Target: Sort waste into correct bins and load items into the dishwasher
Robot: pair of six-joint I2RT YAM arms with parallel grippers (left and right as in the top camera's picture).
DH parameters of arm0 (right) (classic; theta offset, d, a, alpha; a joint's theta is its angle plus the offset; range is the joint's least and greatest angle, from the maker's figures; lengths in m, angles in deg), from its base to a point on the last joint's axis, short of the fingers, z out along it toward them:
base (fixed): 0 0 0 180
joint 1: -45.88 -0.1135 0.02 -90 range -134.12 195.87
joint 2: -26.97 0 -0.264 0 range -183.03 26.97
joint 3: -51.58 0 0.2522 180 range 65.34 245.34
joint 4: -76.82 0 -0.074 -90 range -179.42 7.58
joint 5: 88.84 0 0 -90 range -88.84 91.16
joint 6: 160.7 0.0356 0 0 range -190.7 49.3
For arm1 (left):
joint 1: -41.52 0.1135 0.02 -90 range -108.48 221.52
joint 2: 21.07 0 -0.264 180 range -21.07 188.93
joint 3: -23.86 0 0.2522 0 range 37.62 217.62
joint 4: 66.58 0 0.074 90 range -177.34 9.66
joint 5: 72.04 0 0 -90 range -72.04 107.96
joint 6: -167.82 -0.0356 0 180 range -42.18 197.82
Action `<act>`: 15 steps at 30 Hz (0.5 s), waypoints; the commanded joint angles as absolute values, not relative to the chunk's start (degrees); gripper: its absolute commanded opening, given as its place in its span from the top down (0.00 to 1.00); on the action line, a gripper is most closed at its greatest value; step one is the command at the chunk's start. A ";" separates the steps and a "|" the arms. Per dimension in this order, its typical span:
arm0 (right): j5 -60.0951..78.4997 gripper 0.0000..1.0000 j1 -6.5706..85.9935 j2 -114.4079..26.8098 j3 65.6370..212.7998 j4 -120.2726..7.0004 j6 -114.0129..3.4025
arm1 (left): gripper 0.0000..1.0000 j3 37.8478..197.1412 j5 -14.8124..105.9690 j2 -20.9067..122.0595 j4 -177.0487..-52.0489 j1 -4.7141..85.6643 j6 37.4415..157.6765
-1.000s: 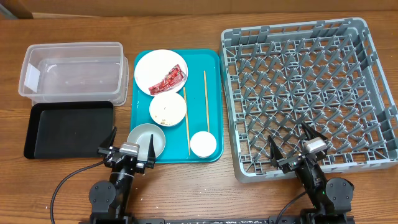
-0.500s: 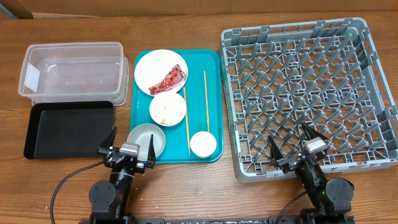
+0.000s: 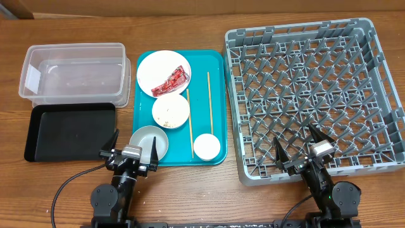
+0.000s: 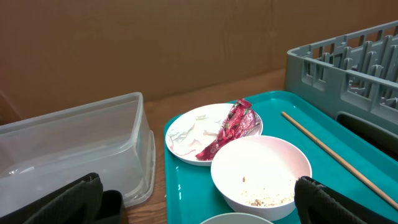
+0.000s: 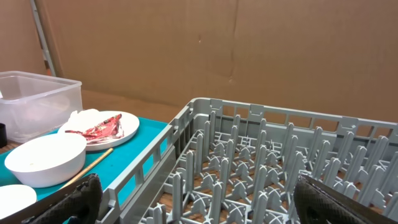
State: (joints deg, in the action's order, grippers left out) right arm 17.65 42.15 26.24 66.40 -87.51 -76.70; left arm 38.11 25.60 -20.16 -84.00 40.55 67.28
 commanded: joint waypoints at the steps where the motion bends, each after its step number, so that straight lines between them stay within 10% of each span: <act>1: 17.32 0.00 42.41 26.81 65.81 -88.32 -76.73 | 0.00 37.89 25.36 -20.80 -84.16 41.12 66.69; 15: 18.04 0.00 42.41 26.81 67.71 -93.19 -65.95 | 0.00 38.81 25.47 -20.80 -77.01 41.12 69.09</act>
